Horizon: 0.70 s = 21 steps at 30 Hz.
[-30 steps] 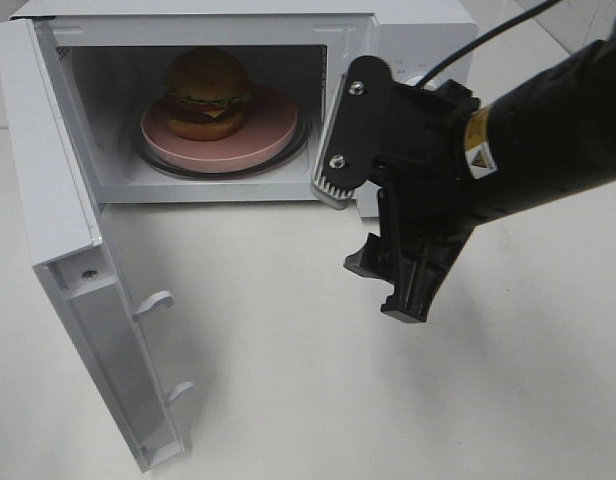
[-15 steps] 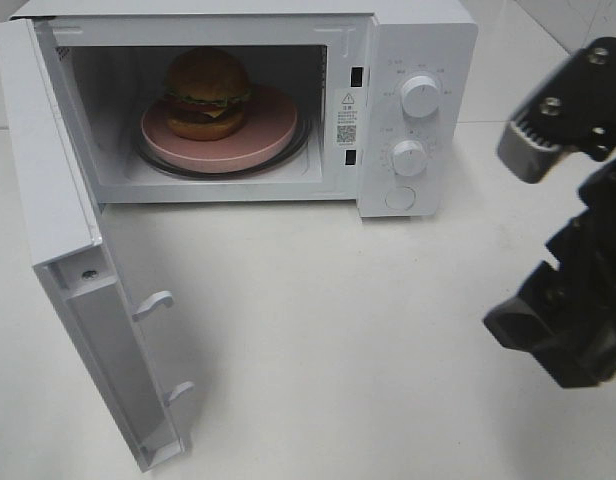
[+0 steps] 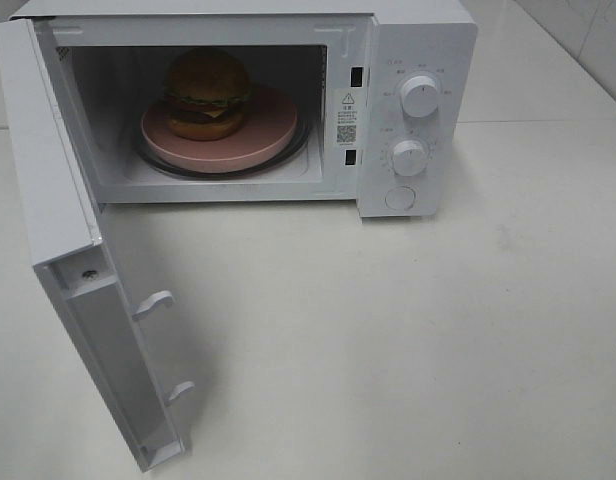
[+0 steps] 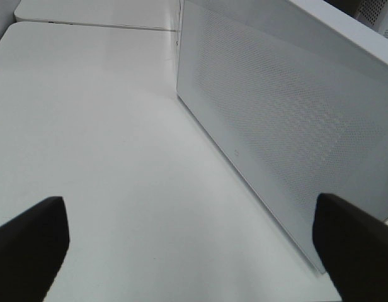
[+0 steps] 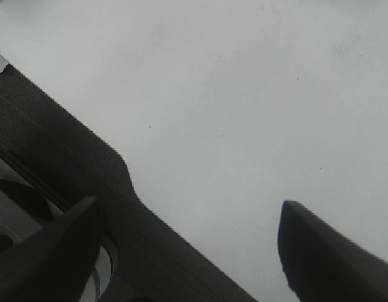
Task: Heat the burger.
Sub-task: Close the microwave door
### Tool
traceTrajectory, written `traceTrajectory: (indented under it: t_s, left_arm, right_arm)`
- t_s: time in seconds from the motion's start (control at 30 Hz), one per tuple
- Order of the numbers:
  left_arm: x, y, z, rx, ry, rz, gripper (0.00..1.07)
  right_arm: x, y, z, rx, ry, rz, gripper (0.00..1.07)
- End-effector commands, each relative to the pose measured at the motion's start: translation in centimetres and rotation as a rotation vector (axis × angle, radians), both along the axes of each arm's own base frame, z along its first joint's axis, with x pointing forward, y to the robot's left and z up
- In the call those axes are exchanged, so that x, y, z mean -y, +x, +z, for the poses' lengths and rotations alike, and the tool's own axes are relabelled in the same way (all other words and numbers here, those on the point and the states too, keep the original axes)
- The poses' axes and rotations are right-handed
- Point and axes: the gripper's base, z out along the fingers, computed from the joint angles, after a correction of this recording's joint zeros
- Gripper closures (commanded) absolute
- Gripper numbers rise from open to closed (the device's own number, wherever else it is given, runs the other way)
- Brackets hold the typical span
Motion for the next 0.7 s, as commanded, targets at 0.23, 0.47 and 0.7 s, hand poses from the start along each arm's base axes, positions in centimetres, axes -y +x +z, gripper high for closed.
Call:
traceTrajectory:
  t_s: [0.23, 0.47, 0.7]
  left_arm:
    - [0.0, -0.3, 0.0, 0.019, 0.0, 0.0, 0.09]
    - [0.0, -0.3, 0.0, 0.019, 0.0, 0.0, 0.09]
    - [0.0, -0.3, 0.0, 0.019, 0.0, 0.0, 0.09]
  right_arm:
    - [2.6, -2.8, -0.6, 0.079, 0.075, -0.013, 0.32]
    - [3.8, -3.6, -2.5, 0.178, 0.122, -0.123, 0.32]
    - [4.0, -3.8, -2.9, 0.259, 0.183, -0.224, 0.32]
